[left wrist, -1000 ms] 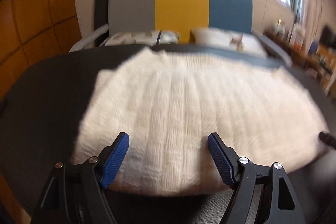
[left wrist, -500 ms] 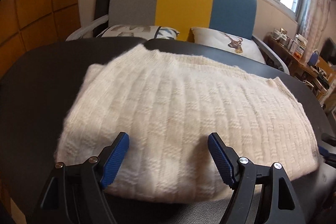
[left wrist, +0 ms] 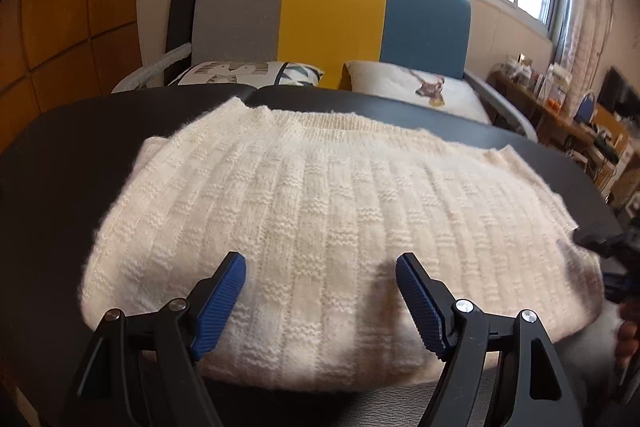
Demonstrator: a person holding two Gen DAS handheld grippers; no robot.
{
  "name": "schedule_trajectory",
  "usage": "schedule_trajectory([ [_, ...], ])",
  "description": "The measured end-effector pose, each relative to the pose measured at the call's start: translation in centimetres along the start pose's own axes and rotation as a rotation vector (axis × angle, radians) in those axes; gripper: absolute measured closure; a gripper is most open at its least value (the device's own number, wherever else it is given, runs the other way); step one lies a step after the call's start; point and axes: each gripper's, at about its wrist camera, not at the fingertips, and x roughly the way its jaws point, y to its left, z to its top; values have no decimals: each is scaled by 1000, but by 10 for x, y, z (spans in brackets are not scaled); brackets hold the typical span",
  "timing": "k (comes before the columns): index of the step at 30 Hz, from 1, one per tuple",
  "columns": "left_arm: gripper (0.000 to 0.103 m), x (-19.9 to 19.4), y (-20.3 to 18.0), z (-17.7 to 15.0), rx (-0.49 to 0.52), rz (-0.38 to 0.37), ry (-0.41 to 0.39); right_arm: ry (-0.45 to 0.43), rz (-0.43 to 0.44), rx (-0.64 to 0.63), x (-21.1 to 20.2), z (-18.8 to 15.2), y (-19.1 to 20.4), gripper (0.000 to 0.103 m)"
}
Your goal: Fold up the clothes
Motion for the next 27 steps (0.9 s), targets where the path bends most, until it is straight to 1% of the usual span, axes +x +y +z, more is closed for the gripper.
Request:
schedule_trajectory([
  [1, 46, -4, -1, -1, -21, -19, -17, 6, -3, 13, 4, -2, 0, 79],
  [2, 57, -8, -3, -3, -42, -38, -31, 0, -6, 12, 4, -4, 1, 80],
  [3, 76, -10, -6, -6, -53, -55, -24, -6, -8, 12, 5, -5, 1, 80],
  [4, 86, -9, -11, -10, -39, -51, -18, -12, -11, 12, 5, -7, 2, 80],
  [5, 88, -8, -16, -15, -25, -46, -12, -17, -14, 13, 6, -8, 3, 80],
  [7, 96, -7, -24, -23, 3, -51, -6, -18, -20, 18, 8, -6, 3, 80],
  [9, 97, -10, -29, -29, 13, -76, -12, -17, -17, 20, 10, -5, 3, 80],
  [10, 97, -13, -31, -31, 5, -120, -23, -18, -14, 21, 10, -4, 2, 80],
  [11, 97, -17, -34, -31, 7, -146, -35, -18, -12, 21, 11, -3, 1, 80],
  [12, 97, -21, -37, -30, 21, -156, -53, -20, -12, 19, 12, -3, 1, 80],
  [15, 97, -22, -51, -31, 93, -160, -62, -26, -14, 15, 13, -4, 1, 80],
  [18, 97, -1, -54, -39, 113, -146, 20, -29, -14, 7, 12, -6, 0, 80],
  [21, 97, 11, -48, -40, 84, -176, 58, -19, -10, 9, 14, -5, 1, 80],
  [23, 97, 15, -42, -38, 44, -200, 82, -10, -11, 8, 16, -4, 2, 80],
  [27, 96, 14, -44, -41, 60, -200, 69, -20, -18, -2, 15, -4, 4, 79],
])
